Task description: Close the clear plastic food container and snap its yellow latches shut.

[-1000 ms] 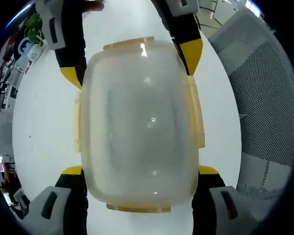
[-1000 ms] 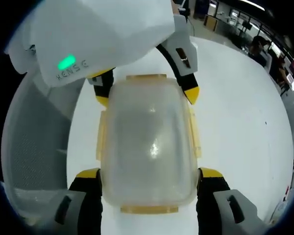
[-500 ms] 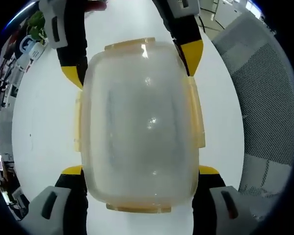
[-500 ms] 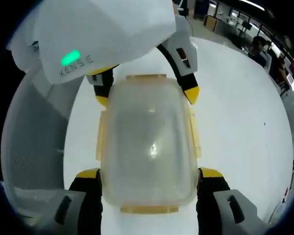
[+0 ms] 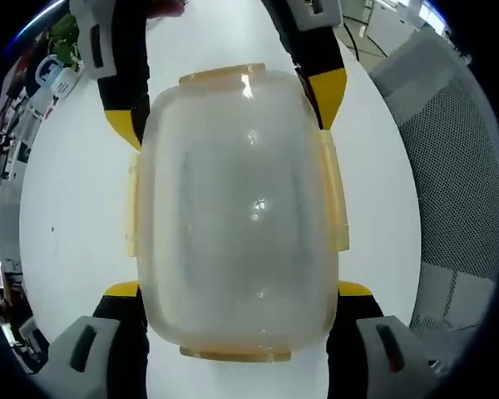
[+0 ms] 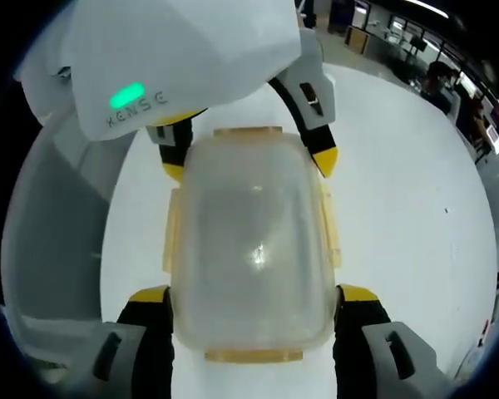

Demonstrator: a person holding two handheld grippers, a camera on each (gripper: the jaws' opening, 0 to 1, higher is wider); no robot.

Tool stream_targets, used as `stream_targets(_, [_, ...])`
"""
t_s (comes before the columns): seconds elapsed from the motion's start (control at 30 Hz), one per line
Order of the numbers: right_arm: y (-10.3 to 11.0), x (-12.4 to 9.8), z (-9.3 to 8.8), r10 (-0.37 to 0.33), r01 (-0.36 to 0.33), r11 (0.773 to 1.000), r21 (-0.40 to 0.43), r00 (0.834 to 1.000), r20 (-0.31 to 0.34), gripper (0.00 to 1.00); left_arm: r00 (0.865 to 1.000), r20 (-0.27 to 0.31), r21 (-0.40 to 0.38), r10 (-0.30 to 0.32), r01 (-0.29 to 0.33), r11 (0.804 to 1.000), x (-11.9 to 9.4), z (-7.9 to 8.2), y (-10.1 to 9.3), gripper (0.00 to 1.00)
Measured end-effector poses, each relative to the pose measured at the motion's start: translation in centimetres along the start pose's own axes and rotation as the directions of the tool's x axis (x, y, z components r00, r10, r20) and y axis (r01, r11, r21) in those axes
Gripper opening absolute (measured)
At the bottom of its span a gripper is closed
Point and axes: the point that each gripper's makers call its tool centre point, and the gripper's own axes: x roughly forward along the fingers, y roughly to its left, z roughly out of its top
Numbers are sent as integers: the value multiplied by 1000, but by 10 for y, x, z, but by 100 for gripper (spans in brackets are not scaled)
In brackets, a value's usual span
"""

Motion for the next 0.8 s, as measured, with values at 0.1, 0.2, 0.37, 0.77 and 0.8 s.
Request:
stream_targets(0.1, [-3, 0, 0, 0, 0, 1000, -1, 1000, -2, 79, 1000, 3, -2, -1, 1, 1000, 0, 0, 4, 91])
stream_targets(0.2, [-8, 0, 0, 0, 0, 1000, 0, 1000, -5, 79, 1000, 4, -2, -3, 3, 1000, 1, 0, 7, 91])
stream_targets(0.37, [-16, 0, 0, 0, 0, 1000, 2, 1000, -7, 79, 1000, 8, -4, -4, 4, 1000, 2, -1, 15, 91])
stream_targets(0.77, [-27, 0, 0, -1, 1, 1000, 2, 1000, -8, 79, 1000, 15, -14, -8, 9, 1000, 4, -2, 28, 92])
stream_targets(0.8, [-28, 0, 0, -1, 1, 1000, 2, 1000, -8, 79, 1000, 15, -14, -10, 10, 1000, 4, -2, 28, 92])
